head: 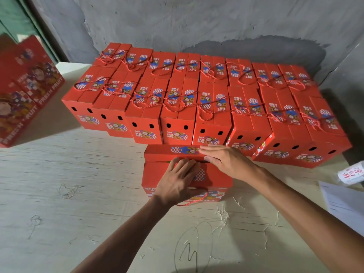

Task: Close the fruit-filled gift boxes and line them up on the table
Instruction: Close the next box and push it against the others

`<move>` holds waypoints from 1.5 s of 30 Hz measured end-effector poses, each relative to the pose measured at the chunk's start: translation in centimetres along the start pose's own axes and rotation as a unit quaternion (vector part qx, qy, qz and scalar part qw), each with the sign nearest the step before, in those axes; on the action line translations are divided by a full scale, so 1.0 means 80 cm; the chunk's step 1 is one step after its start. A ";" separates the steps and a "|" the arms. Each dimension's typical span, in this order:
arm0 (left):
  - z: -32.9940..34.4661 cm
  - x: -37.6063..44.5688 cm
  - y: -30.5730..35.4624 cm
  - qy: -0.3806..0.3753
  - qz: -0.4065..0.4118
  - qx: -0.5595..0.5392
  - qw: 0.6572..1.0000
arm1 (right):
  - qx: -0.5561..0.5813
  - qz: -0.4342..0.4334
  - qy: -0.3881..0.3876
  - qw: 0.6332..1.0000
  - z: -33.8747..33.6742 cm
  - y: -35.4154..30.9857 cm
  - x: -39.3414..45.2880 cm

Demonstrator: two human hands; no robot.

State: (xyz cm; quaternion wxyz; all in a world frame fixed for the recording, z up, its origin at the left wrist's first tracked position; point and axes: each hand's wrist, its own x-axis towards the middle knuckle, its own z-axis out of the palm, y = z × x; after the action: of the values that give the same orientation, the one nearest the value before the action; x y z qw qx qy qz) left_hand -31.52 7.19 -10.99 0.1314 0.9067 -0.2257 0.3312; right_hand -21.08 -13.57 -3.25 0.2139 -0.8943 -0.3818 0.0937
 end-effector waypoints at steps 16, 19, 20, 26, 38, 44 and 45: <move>-0.012 -0.002 0.002 -0.016 -0.012 -0.034 0.999 | -0.063 -0.047 0.055 0.995 0.008 -0.004 -0.006; -0.012 -0.002 0.004 -0.011 -0.013 -0.039 0.999 | -0.053 -0.033 0.022 0.998 0.003 -0.003 0.002; -0.013 -0.001 0.005 -0.010 -0.017 -0.044 0.999 | -0.051 -0.031 0.017 0.998 0.003 -0.002 0.004; -0.024 -0.013 0.004 -0.015 -0.063 -0.121 0.991 | -0.058 -0.002 0.009 0.998 0.004 -0.002 0.003; -0.052 -0.058 -0.037 -0.054 -0.148 0.028 0.987 | -0.067 -0.001 0.022 0.998 0.031 0.000 -0.030; -0.058 -0.052 -0.040 -0.074 -0.165 0.026 0.983 | -0.128 -0.021 -0.003 0.992 0.064 0.001 -0.045; -0.058 -0.052 -0.041 -0.078 -0.163 0.026 0.983 | -0.145 -0.023 0.001 0.989 0.070 0.000 -0.048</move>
State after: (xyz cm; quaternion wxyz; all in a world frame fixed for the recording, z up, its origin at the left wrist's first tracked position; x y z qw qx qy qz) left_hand -35.22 13.18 -10.58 0.1421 0.9575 -0.0762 0.2392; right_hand -25.58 -14.64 -8.21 0.0841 -0.9071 -0.4113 0.0313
